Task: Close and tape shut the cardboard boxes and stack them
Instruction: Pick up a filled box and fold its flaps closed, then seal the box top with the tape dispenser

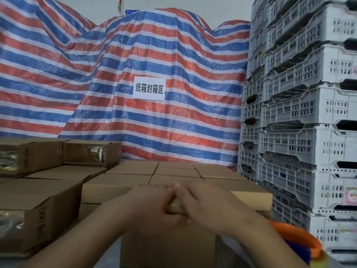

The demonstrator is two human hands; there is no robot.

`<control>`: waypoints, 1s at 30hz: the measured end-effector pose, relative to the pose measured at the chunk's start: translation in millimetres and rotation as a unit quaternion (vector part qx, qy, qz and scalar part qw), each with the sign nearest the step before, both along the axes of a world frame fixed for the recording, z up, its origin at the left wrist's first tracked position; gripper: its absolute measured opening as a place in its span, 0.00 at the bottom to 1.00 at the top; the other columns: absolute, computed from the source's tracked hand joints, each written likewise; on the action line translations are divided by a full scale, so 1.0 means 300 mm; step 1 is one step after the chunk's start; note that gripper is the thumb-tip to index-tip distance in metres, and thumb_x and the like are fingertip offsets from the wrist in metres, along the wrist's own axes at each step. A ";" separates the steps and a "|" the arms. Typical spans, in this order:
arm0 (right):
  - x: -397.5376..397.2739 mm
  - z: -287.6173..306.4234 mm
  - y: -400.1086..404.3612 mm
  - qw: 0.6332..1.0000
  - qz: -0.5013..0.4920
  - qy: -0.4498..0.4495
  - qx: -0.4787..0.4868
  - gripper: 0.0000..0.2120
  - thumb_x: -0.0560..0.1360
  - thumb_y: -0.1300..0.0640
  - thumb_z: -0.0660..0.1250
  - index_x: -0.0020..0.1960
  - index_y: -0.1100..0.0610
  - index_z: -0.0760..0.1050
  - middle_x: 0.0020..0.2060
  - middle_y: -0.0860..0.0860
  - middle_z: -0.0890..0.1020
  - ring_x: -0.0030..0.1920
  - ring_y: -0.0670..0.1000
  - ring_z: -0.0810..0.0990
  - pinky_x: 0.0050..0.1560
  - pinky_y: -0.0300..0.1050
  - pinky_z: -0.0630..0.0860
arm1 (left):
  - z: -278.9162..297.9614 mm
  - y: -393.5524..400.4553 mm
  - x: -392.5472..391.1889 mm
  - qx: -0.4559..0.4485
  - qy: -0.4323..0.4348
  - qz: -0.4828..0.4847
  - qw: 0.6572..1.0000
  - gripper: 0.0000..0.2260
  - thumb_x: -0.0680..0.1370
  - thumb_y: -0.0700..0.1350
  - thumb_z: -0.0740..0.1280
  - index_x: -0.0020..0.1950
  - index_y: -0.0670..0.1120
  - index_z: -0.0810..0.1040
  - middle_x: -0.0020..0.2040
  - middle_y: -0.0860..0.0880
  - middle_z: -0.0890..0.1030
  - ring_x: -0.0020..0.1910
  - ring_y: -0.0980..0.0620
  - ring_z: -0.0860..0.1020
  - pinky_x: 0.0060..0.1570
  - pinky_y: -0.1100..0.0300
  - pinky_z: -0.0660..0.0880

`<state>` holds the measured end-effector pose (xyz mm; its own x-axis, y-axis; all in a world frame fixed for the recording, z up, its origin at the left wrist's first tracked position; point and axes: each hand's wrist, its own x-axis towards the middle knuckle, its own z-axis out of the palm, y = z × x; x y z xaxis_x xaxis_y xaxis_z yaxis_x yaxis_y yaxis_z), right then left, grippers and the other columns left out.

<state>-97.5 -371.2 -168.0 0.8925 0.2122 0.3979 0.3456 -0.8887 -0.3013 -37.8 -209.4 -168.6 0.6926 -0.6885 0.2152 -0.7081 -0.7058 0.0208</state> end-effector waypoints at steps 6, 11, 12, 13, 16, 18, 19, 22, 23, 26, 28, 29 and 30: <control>-0.049 -0.024 0.042 0.988 -0.035 -0.038 -0.143 0.24 0.83 0.37 0.46 0.61 0.50 0.74 0.55 0.50 0.80 0.52 0.49 0.75 0.61 0.51 0.72 | -0.020 -0.009 0.030 0.041 -0.017 0.032 0.998 0.35 0.77 0.65 0.59 0.80 0.56 0.50 0.79 0.54 0.57 0.77 0.54 0.57 0.73 0.54 0.55; -0.035 0.003 0.019 0.993 -0.014 0.004 -0.121 0.25 0.83 0.37 0.46 0.49 0.49 0.77 0.45 0.48 0.81 0.41 0.43 0.74 0.43 0.43 0.68 | 0.022 -0.023 0.029 0.052 0.069 0.051 0.995 0.23 0.82 0.51 0.61 0.76 0.50 0.60 0.75 0.47 0.64 0.73 0.50 0.64 0.70 0.58 0.61; -0.030 0.016 0.005 0.996 -0.009 0.028 -0.088 0.25 0.83 0.37 0.46 0.47 0.49 0.76 0.44 0.47 0.81 0.42 0.43 0.75 0.42 0.42 0.68 | 0.025 -0.020 0.025 0.042 0.076 0.047 0.995 0.20 0.81 0.53 0.62 0.72 0.54 0.64 0.74 0.48 0.67 0.70 0.51 0.67 0.67 0.59 0.64; -0.023 0.032 -0.013 0.998 -0.010 0.044 -0.054 0.23 0.83 0.38 0.47 0.44 0.49 0.74 0.42 0.47 0.81 0.42 0.42 0.76 0.41 0.42 0.69 | 0.027 -0.018 0.017 0.035 0.071 0.037 0.996 0.21 0.79 0.58 0.63 0.70 0.59 0.64 0.74 0.50 0.67 0.69 0.52 0.68 0.67 0.58 0.64; -0.003 0.070 -0.085 0.989 -0.115 0.000 -0.096 0.21 0.84 0.42 0.50 0.41 0.51 0.73 0.40 0.47 0.78 0.41 0.46 0.76 0.40 0.43 0.69 | 0.023 -0.014 -0.013 0.034 0.062 0.068 0.995 0.39 0.73 0.70 0.62 0.79 0.58 0.53 0.79 0.55 0.58 0.75 0.51 0.61 0.72 0.51 0.59; 0.010 0.074 -0.156 0.950 -0.235 -0.033 -0.202 0.18 0.83 0.46 0.53 0.50 0.55 0.77 0.48 0.51 0.80 0.46 0.52 0.77 0.44 0.45 0.70 | 0.017 -0.022 -0.023 0.031 0.054 0.087 0.994 0.40 0.73 0.70 0.62 0.79 0.57 0.51 0.79 0.53 0.57 0.75 0.50 0.60 0.72 0.50 0.58; 0.011 0.064 -0.192 0.932 -0.277 -0.026 -0.231 0.15 0.82 0.49 0.55 0.55 0.55 0.77 0.53 0.52 0.80 0.50 0.53 0.78 0.45 0.46 0.71 | 0.017 -0.026 -0.029 0.028 0.051 0.088 0.994 0.40 0.74 0.70 0.62 0.79 0.56 0.51 0.79 0.53 0.58 0.75 0.50 0.61 0.72 0.50 0.59; -0.020 0.000 -0.277 0.904 -0.333 0.053 -0.265 0.13 0.80 0.51 0.59 0.62 0.53 0.76 0.60 0.51 0.79 0.58 0.54 0.78 0.51 0.48 0.77 | 0.014 -0.030 -0.052 0.023 0.043 0.093 0.994 0.39 0.74 0.69 0.62 0.79 0.56 0.52 0.78 0.53 0.59 0.75 0.50 0.62 0.72 0.51 0.60; -0.038 -0.028 -0.295 0.895 -0.341 0.074 -0.279 0.14 0.81 0.49 0.60 0.62 0.53 0.77 0.60 0.51 0.79 0.59 0.54 0.78 0.50 0.47 0.77 | 0.013 -0.031 -0.057 0.021 0.039 0.095 0.995 0.40 0.74 0.70 0.62 0.79 0.56 0.52 0.79 0.53 0.59 0.75 0.51 0.62 0.72 0.51 0.60; -0.089 -0.108 -0.342 0.898 -0.352 0.087 -0.250 0.19 0.80 0.41 0.60 0.60 0.54 0.76 0.57 0.52 0.81 0.56 0.54 0.80 0.43 0.45 0.70 | 0.016 -0.026 -0.072 0.014 0.032 0.101 0.994 0.40 0.73 0.70 0.62 0.79 0.56 0.52 0.78 0.54 0.59 0.74 0.51 0.62 0.71 0.52 0.61; -0.109 -0.154 -0.368 0.914 -0.353 0.071 -0.185 0.23 0.78 0.38 0.62 0.62 0.55 0.72 0.59 0.53 0.80 0.57 0.55 0.80 0.43 0.46 0.70 | 0.016 -0.024 -0.077 0.014 0.031 0.100 0.994 0.40 0.73 0.71 0.61 0.79 0.56 0.52 0.78 0.54 0.59 0.74 0.51 0.63 0.71 0.52 0.61; -0.116 -0.176 -0.374 0.919 -0.356 0.062 -0.158 0.26 0.78 0.38 0.63 0.65 0.56 0.69 0.60 0.53 0.80 0.58 0.55 0.80 0.44 0.46 0.70 | 0.015 -0.024 -0.082 0.015 0.030 0.101 0.994 0.40 0.73 0.71 0.61 0.79 0.56 0.52 0.78 0.54 0.59 0.74 0.51 0.62 0.71 0.52 0.61; -0.122 -0.197 -0.378 0.920 -0.363 0.050 -0.141 0.28 0.77 0.37 0.63 0.66 0.57 0.68 0.60 0.53 0.79 0.58 0.54 0.80 0.43 0.46 0.70 | 0.013 -0.024 -0.085 0.016 0.027 0.101 0.994 0.40 0.73 0.71 0.61 0.79 0.56 0.53 0.78 0.54 0.59 0.74 0.51 0.63 0.71 0.52 0.62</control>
<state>-134.0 -484.6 -227.1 0.8689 -0.3712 0.3273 -0.3858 -0.9223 -0.0219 -63.4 -216.5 -164.6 0.8272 -0.5402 0.1543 -0.5503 -0.8344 0.0289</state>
